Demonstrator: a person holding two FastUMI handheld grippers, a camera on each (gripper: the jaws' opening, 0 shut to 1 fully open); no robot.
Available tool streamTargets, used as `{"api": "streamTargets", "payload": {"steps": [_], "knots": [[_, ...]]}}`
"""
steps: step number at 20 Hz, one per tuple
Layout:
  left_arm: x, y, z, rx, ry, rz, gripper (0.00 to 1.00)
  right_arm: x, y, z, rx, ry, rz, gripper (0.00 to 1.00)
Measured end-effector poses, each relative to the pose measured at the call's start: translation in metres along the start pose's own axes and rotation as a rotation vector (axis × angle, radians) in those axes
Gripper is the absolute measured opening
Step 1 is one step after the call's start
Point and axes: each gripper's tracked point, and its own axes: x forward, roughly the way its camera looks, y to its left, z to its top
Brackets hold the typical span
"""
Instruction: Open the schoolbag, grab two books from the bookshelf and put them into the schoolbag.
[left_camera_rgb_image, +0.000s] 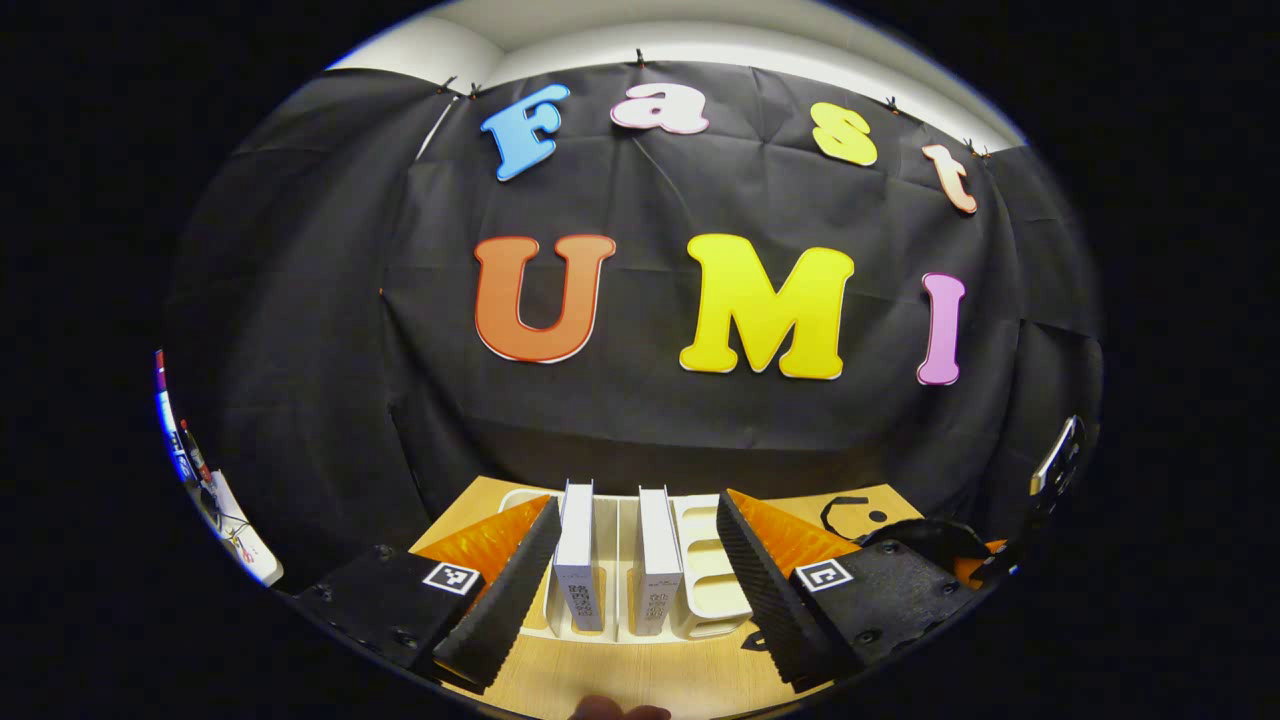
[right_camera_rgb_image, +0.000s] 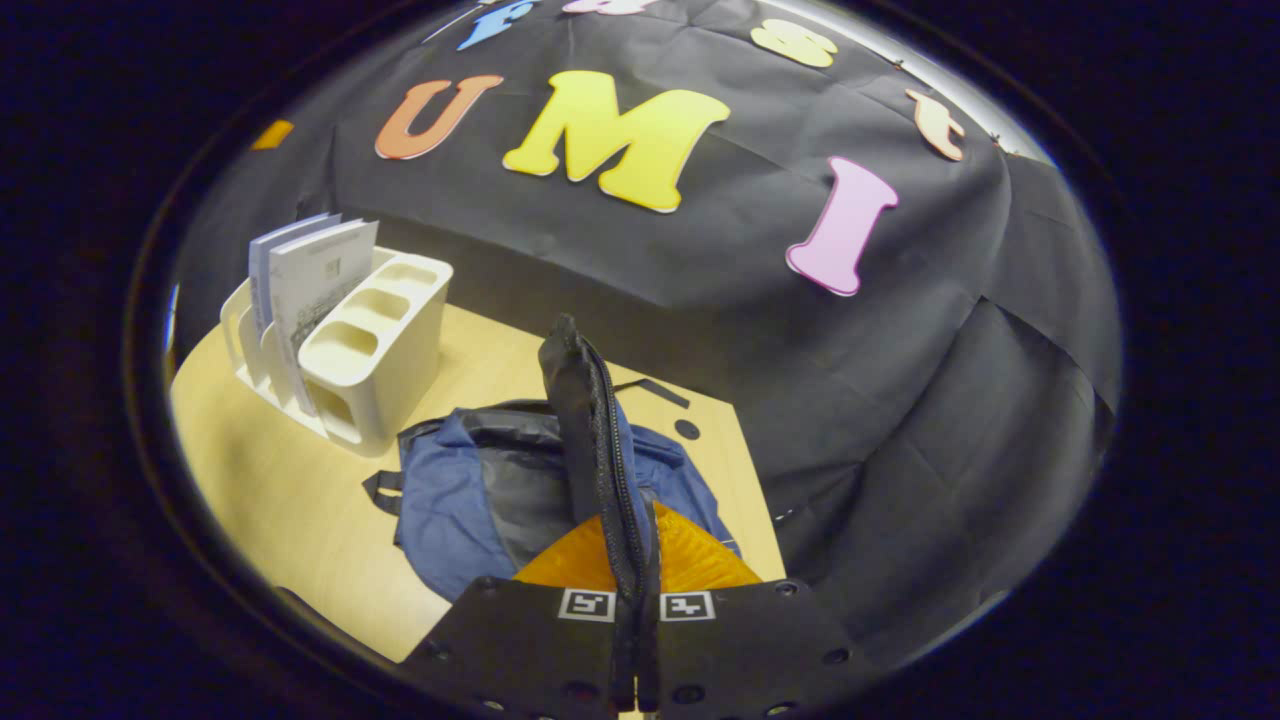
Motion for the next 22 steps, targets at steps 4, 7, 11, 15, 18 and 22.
{"api": "streamTargets", "payload": {"steps": [4, 7, 11, 15, 18, 22], "knots": [[0.039, -0.009, 0.0, -0.006, 0.155, -0.041, 0.98, 0.014, -0.049, 0.013, 0.039, 0.011, 0.009, 0.02], [0.067, -0.016, -0.017, -0.017, 0.339, -0.076, 0.98, 0.022, -0.076, 0.022, 0.081, 0.021, 0.045, 0.02], [0.102, -0.015, -0.036, -0.017, 0.585, -0.1, 0.98, 0.035, -0.095, 0.023, 0.155, 0.046, 0.101, 0.01], [0.123, -0.016, -0.071, -0.015, 0.818, -0.09, 0.98, 0.045, -0.109, 0.007, 0.216, 0.072, 0.126, 0.01], [0.134, -0.017, -0.098, -0.026, 0.957, -0.074, 0.98, 0.05, -0.118, -0.004, 0.257, 0.087, 0.13, 0.01], [0.147, -0.018, -0.127, -0.047, 1.094, -0.047, 0.99, 0.057, -0.124, -0.016, 0.312, 0.102, 0.141, 0.01]]}}
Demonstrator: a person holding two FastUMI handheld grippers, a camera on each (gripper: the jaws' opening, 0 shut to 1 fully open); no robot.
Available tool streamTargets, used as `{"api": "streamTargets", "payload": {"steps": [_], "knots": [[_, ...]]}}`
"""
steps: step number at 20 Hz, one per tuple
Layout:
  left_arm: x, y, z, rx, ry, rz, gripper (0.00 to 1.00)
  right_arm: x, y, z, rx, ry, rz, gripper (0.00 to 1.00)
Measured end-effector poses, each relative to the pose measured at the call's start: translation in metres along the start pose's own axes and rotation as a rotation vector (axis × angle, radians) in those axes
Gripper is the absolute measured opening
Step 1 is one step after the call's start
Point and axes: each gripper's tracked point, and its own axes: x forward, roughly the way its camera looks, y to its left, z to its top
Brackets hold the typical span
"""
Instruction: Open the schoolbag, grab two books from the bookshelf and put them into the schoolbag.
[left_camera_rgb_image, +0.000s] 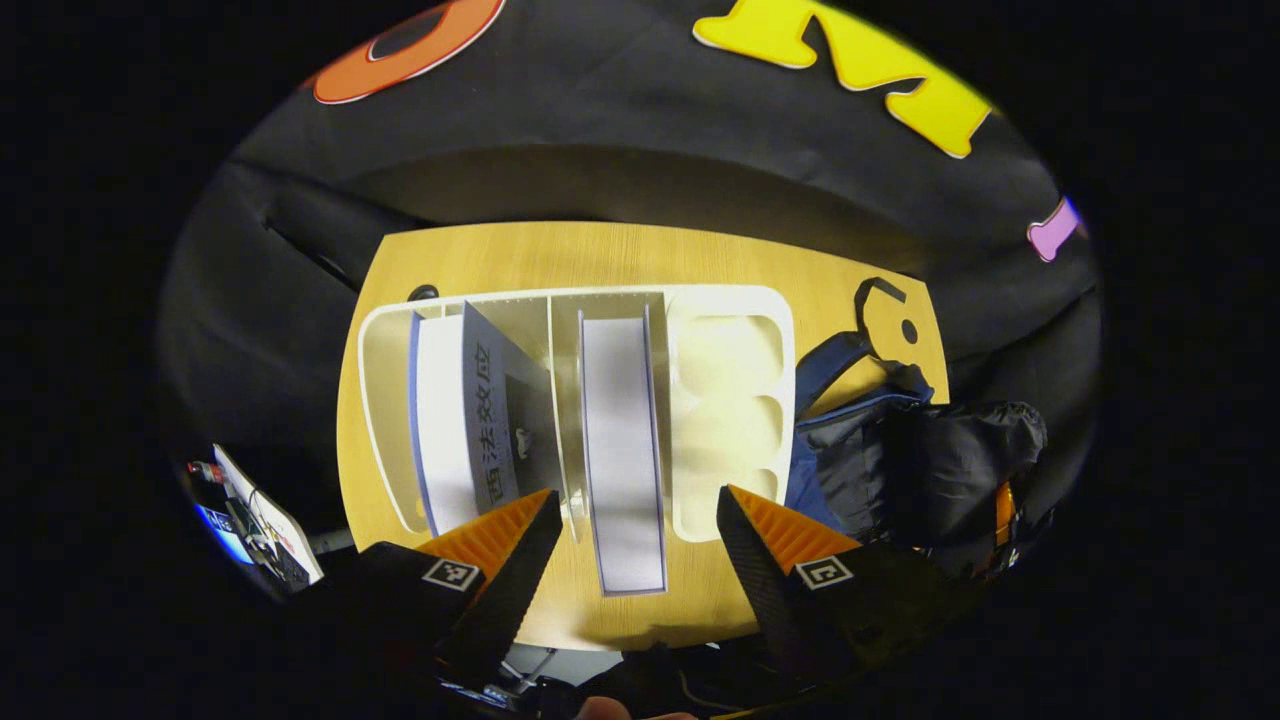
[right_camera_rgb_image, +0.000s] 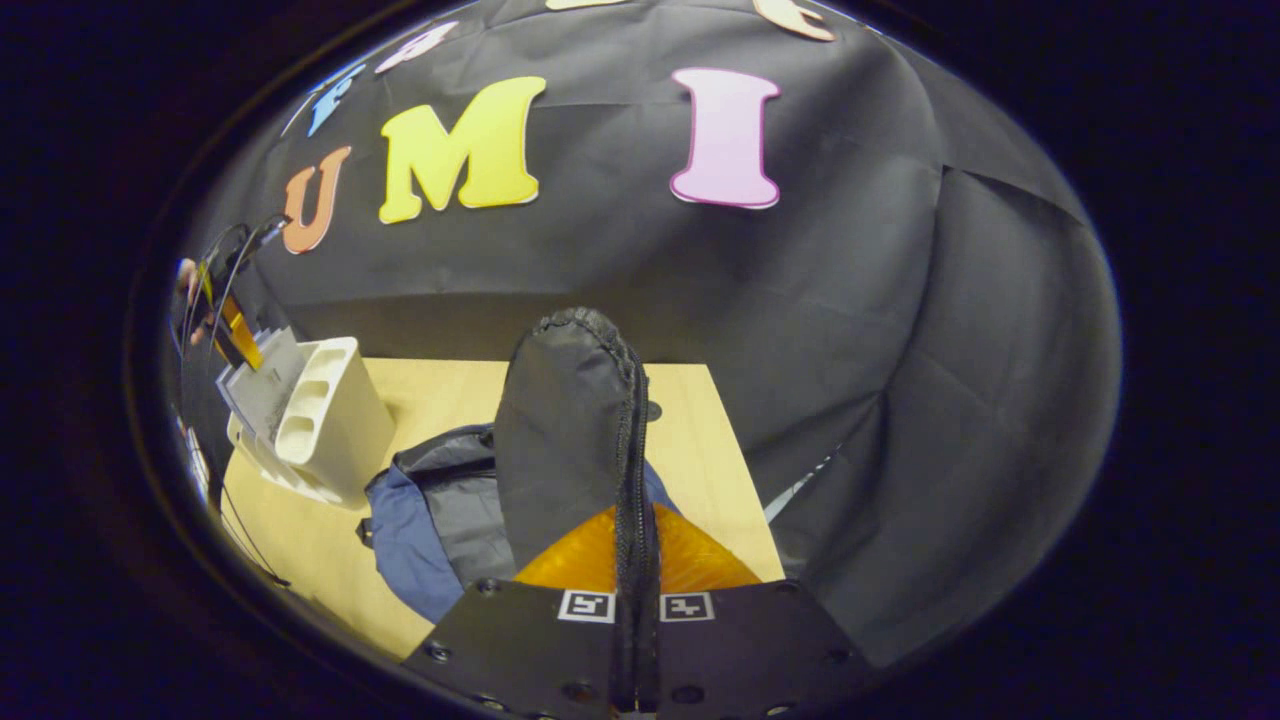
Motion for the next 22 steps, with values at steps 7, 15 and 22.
{"api": "streamTargets", "payload": {"steps": [7, 15, 22], "knots": [[0.033, 0.009, 0.001, -0.066, 0.096, 0.033, 0.91, 0.003, -0.007, -0.007, 0.035, 0.01, 0.007, 0.01], [0.046, 0.013, 0.002, -0.095, 0.139, 0.07, 0.6, 0.004, -0.004, -0.009, 0.049, 0.011, 0.021, 0.01], [0.014, 0.013, -0.016, -0.061, 0.163, 0.07, 0.45, 0.002, 0.0, -0.01, 0.053, 0.008, 0.022, 0.01]]}}
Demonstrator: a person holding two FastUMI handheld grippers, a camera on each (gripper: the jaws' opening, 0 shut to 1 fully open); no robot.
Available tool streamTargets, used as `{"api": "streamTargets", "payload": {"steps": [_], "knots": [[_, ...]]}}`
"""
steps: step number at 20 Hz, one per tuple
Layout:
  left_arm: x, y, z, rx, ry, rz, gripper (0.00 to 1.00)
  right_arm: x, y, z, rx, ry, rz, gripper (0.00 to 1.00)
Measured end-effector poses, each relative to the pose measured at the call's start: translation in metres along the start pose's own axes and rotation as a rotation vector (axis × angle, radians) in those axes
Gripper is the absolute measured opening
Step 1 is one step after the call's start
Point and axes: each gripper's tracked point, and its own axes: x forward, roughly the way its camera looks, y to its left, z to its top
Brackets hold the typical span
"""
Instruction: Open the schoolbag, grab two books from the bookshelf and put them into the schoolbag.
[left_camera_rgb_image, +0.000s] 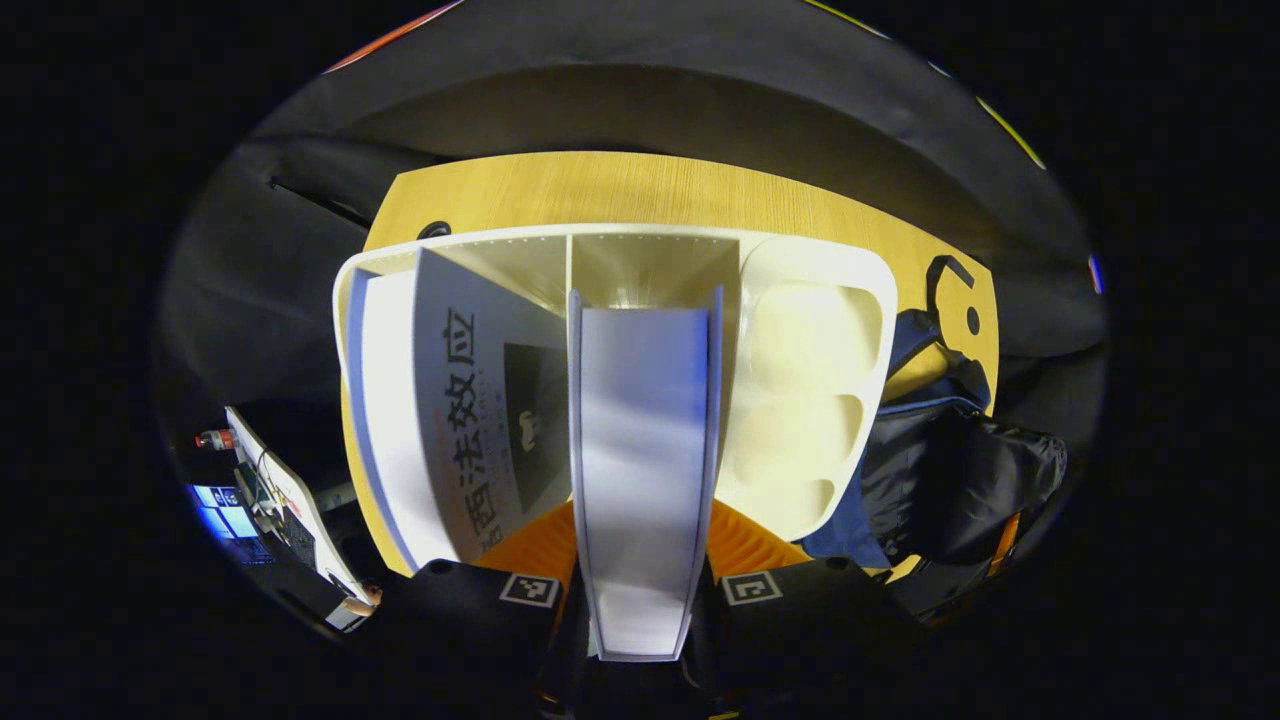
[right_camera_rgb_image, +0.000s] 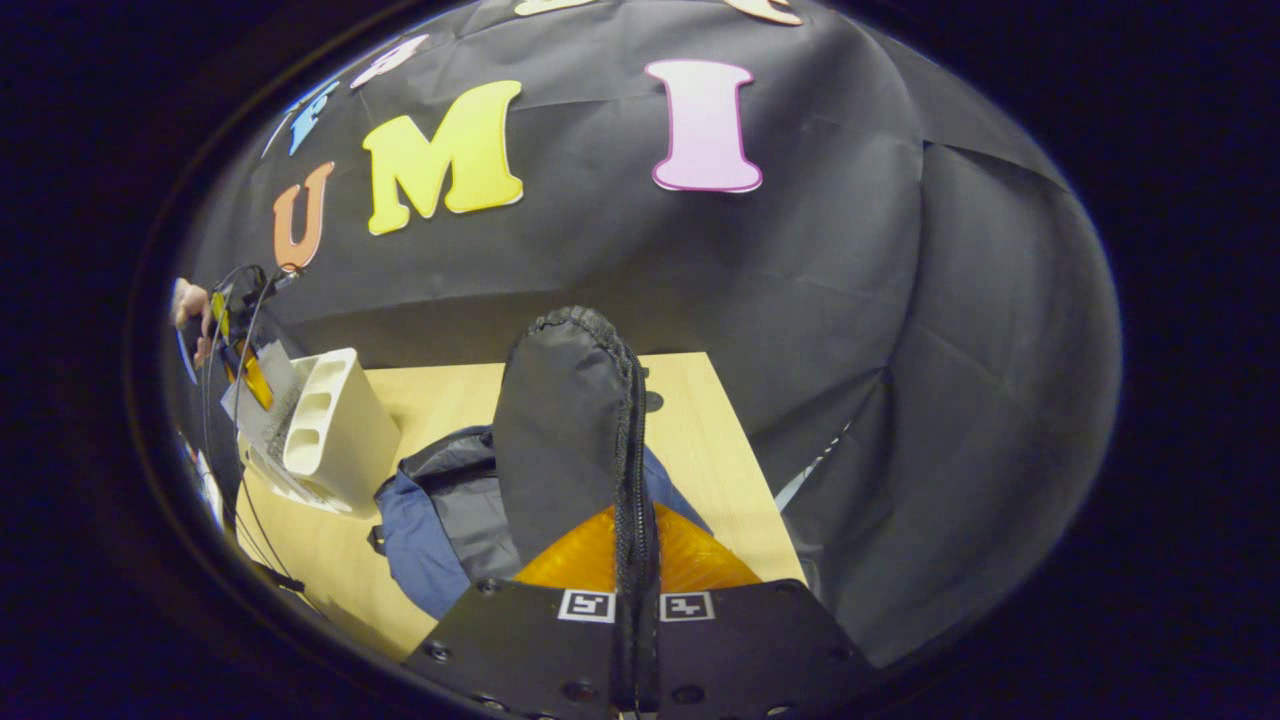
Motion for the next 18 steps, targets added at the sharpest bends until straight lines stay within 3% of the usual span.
{"api": "streamTargets", "payload": {"steps": [6, 8, 12, 18], "knots": [[-0.093, 0.02, -0.056, 0.058, -0.073, -0.036, 0.43, 0.0, 0.011, 0.0, -0.014, 0.001, -0.012, 0.01], [-0.127, 0.015, -0.074, 0.044, -0.108, -0.081, 0.43, -0.001, 0.015, -0.001, -0.012, 0.004, -0.022, 0.01], [-0.172, -0.006, -0.112, 0.006, -0.19, -0.269, 0.43, -0.004, 0.02, 0.0, -0.008, 0.006, -0.032, 0.02], [-0.177, -0.076, -0.13, -0.054, -0.233, -0.61, 0.42, -0.012, 0.028, -0.001, -0.025, -0.002, -0.043, 0.01]]}}
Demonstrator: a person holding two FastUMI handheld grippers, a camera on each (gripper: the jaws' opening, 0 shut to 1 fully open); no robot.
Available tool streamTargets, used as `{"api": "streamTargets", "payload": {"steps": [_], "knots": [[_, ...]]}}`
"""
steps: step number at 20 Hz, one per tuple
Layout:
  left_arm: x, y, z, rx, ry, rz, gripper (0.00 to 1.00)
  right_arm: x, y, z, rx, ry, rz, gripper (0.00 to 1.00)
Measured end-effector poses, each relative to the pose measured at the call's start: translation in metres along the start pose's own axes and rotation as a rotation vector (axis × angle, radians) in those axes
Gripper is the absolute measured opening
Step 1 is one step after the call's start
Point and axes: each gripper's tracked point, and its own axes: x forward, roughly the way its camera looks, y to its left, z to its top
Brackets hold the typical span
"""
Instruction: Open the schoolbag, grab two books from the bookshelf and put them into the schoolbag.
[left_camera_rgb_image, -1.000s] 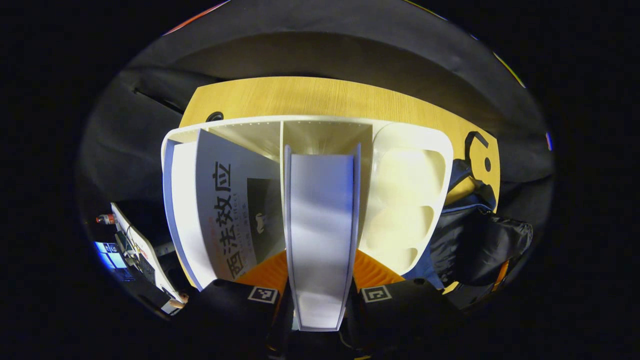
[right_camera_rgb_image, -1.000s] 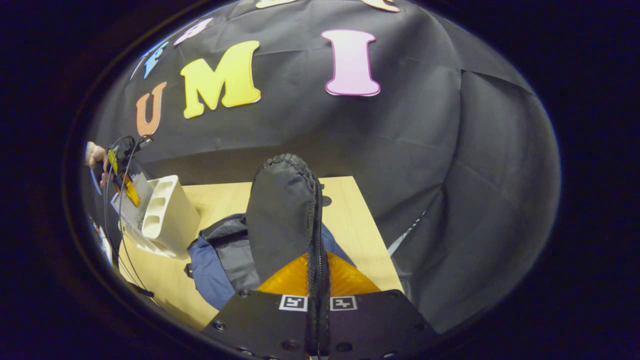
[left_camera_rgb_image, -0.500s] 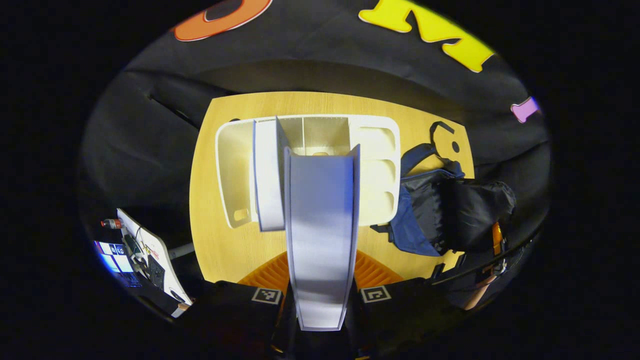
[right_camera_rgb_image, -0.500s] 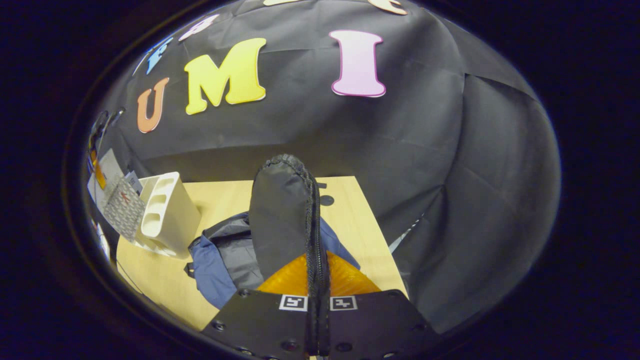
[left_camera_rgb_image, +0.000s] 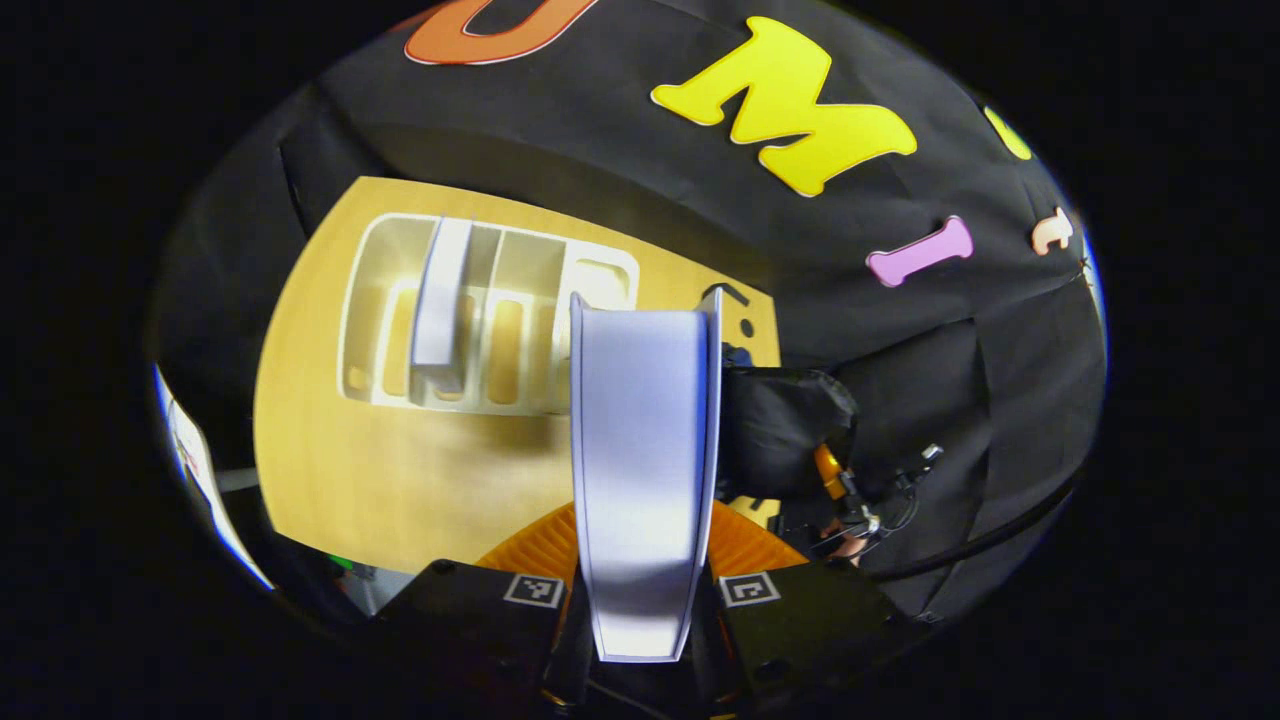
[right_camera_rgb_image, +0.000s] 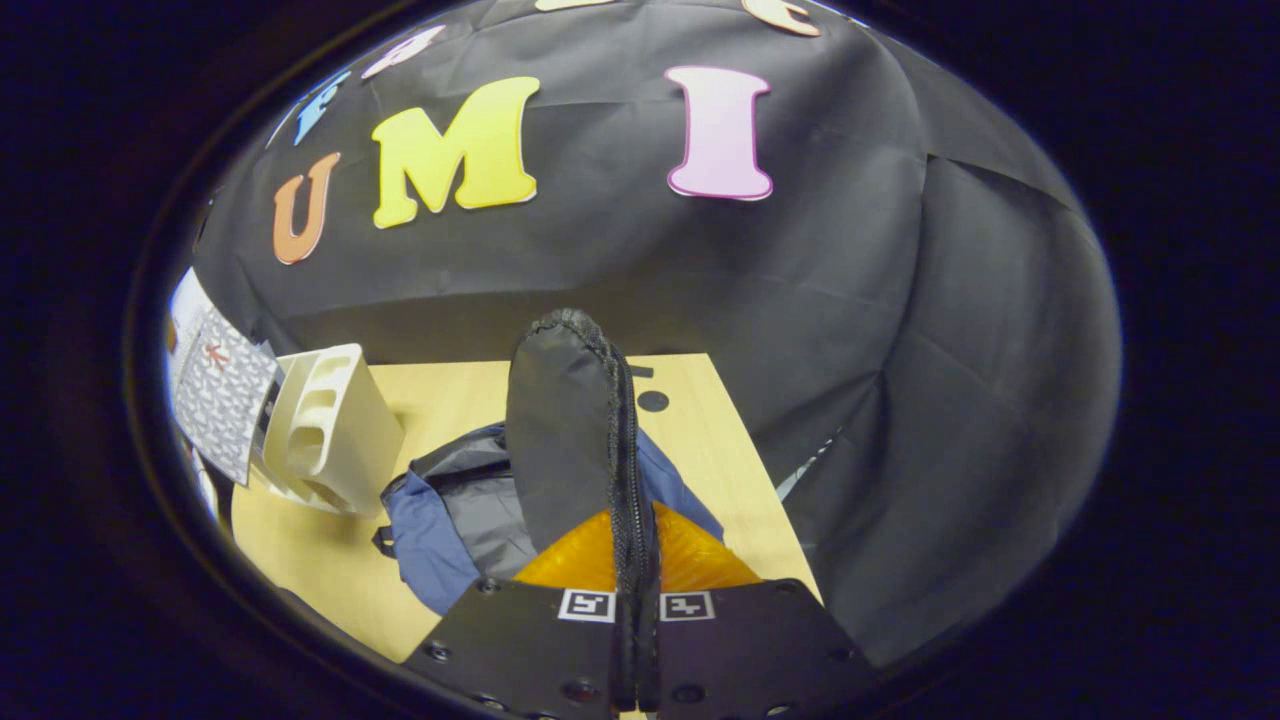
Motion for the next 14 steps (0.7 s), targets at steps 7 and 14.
{"api": "streamTargets", "payload": {"steps": [7, 14], "knots": [[0.112, -0.033, -0.024, -0.036, -0.013, -0.16, 0.42, -0.001, 0.003, 0.002, -0.032, -0.007, -0.026, 0.02], [0.237, -0.041, -0.056, -0.115, 0.043, -0.179, 0.43, 0.004, -0.006, 0.001, -0.013, -0.003, -0.036, 0.01]]}}
